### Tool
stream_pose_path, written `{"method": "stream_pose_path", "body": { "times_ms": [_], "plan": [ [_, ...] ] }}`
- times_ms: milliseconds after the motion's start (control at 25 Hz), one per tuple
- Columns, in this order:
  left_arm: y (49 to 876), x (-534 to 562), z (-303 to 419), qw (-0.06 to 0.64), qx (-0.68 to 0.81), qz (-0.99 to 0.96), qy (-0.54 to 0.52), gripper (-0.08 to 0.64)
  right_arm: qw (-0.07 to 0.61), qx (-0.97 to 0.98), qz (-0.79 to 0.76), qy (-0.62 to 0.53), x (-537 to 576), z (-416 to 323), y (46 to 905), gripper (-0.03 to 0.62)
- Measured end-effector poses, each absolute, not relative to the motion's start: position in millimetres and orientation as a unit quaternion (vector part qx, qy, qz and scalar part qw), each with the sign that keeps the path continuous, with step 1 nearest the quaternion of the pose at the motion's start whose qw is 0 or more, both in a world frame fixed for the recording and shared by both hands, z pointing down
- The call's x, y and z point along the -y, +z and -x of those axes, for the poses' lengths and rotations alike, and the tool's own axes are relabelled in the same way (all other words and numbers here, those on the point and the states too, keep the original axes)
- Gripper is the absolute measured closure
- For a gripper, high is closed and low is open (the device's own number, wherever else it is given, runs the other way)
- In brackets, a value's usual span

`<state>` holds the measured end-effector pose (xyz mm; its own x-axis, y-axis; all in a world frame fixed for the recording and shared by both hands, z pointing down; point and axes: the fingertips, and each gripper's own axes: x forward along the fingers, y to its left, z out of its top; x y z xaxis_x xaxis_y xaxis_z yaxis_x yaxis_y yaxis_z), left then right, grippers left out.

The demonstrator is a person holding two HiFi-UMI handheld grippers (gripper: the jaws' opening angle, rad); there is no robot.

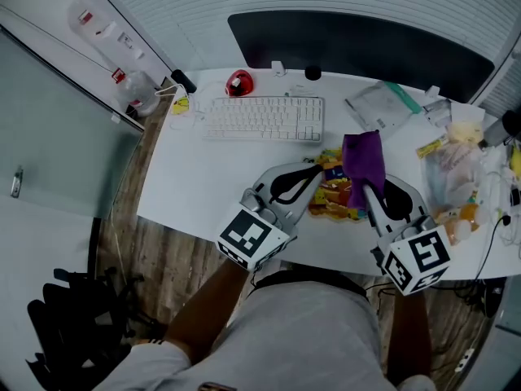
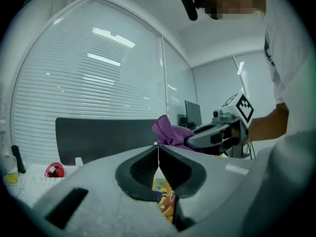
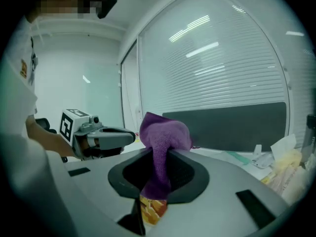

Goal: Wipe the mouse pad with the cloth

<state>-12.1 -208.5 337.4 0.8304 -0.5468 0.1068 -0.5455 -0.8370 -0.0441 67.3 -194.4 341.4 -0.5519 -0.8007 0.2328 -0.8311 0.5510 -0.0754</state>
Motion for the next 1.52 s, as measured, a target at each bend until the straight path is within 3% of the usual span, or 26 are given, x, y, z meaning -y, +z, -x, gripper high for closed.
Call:
{"method": "stream_pose_path", "body": {
  "times_ms": [280,600,1520],
  "plan": [
    [295.1,193.4,13.8,0.014,-0.295,0.955,0.026,0.545,-0.024,0.895,-0.438,0.081,187.3,-52.4,304.9,0.523],
    [271.8,185.2,17.9,0.036,-0.303,0.951,0.059,0.545,-0.093,0.899,-0.426,0.048,180.1,-50.0,276.1,0.523],
    [266.9,182.0,15.3,0.042,-0.311,0.947,0.065,0.545,-0.097,0.900,-0.425,0.021,175.8,-51.8,270.6,0.523]
  ]
}}
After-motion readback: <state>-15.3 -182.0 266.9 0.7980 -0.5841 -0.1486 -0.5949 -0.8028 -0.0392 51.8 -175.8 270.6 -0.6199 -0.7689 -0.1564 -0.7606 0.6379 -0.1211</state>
